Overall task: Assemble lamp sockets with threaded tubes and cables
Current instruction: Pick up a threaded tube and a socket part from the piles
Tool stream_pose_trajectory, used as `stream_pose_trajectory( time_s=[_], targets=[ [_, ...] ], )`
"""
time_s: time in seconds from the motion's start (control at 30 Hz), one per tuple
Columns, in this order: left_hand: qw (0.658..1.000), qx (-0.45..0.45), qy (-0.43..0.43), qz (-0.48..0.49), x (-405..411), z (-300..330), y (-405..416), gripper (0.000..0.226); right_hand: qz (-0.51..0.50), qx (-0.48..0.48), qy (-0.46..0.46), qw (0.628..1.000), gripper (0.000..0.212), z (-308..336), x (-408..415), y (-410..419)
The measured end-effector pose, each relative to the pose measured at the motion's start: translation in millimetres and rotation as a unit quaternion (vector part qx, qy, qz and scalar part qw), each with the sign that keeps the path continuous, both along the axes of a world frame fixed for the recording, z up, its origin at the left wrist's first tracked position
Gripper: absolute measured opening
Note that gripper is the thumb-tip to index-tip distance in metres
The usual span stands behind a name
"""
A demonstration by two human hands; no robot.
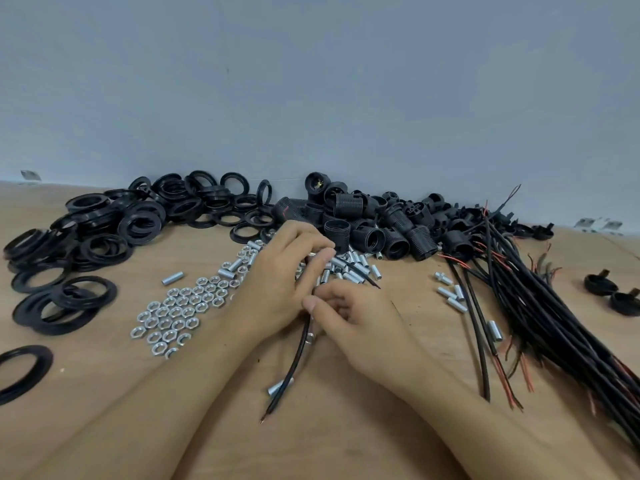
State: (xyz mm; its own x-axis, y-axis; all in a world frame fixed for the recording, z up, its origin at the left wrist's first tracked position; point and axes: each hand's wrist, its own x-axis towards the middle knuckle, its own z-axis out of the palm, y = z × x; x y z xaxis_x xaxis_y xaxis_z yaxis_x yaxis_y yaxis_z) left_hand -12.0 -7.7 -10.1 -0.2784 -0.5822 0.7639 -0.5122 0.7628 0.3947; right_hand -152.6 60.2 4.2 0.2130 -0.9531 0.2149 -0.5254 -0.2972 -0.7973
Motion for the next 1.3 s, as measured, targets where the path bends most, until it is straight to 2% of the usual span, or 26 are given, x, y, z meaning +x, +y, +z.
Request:
stream_pose_trajectory(
  time_s=[0.1, 0.2, 0.3, 0.37, 0.43, 0.5, 0.57, 0.6, 0.63, 0.67, 0.7, 0.73, 0.8, 0.83, 0.9, 1.0, 1.1, 1.17, 1.23, 1.3],
  targets=[
    [1.000, 0.003, 0.018, 0.013, 1, 0, 2, 0.019, -0.015, 0.074, -0.088, 0.993, 0.017, 9, -7, -1],
    [0.999, 0.001, -0.025, 0.031, -2, -2, 3, 0.019, -0.037, 0.101, -0.073, 0.992, 0.014, 9, -11, 2],
    [0.994, 0.066, -0.051, 0.066, -4, -3, 2, 0.014, -0.072, 0.090, -0.047, 0.992, 0.009, 8, -13, 3],
    [0.992, 0.095, -0.058, 0.050, -5, -2, 4, 0.021, -0.077, 0.125, -0.117, 0.982, 0.008, 10, -13, 4],
    [0.995, 0.080, -0.060, 0.002, -7, -1, 9, 0.023, -0.065, 0.178, -0.226, 0.955, 0.005, 10, -11, 3],
    [0.995, 0.083, -0.041, -0.046, -9, 0, 12, 0.022, -0.066, 0.240, -0.321, 0.914, 0.019, 10, -12, -1],
    [0.991, 0.116, -0.006, -0.072, -8, 0, 12, 0.022, -0.058, 0.280, -0.381, 0.880, 0.016, 12, -14, -4],
    [0.988, 0.132, 0.005, -0.080, -7, 0, 12, 0.022, -0.064, 0.280, -0.384, 0.877, 0.012, 11, -15, -5],
    [0.987, 0.136, 0.006, -0.082, -6, 1, 13, 0.024, -0.084, 0.264, -0.351, 0.895, 0.013, 9, -16, -5],
    [0.988, 0.131, -0.003, -0.077, -4, 1, 14, 0.028, -0.108, 0.224, -0.269, 0.930, 0.018, 5, -15, -6],
    [0.990, 0.127, -0.025, -0.059, -2, 1, 13, 0.032, -0.125, 0.165, -0.156, 0.966, 0.021, 0, -14, -5],
    [0.989, 0.133, -0.056, -0.033, 2, 1, 13, 0.035, -0.131, 0.095, -0.039, 0.986, 0.019, -6, -12, -4],
    [0.978, 0.174, -0.117, 0.002, 10, 2, 13, 0.037, -0.133, -0.010, 0.139, 0.981, 0.014, -16, -4, -3],
    [0.972, 0.191, -0.135, 0.005, 14, 2, 13, 0.034, -0.136, -0.040, 0.194, 0.971, 0.016, -19, -1, -3],
    [0.970, 0.191, -0.152, 0.013, 18, 3, 16, 0.028, -0.142, -0.066, 0.220, 0.963, 0.015, -22, 2, -6],
    [0.966, 0.177, -0.188, 0.016, 20, 5, 18, 0.035, -0.137, -0.019, 0.119, 0.983, 0.010, -13, -4, -9],
    [0.966, 0.158, -0.202, 0.015, 21, 4, 18, 0.027, -0.178, -0.028, 0.057, 0.982, 0.006, 5, -23, -7],
    [0.973, 0.124, -0.196, 0.021, 19, 6, 20, 0.030, -0.222, -0.053, 0.100, 0.969, 0.005, 19, -41, -8],
    [0.984, 0.029, -0.175, 0.010, 10, 12, 29, 0.037, -0.268, -0.061, 0.179, 0.945, 0.009, 29, -59, -10],
    [0.986, -0.037, -0.146, -0.070, -8, 18, 49, 0.039, -0.328, -0.051, 0.238, 0.913, 0.013, 35, -77, -10]
  ],
)
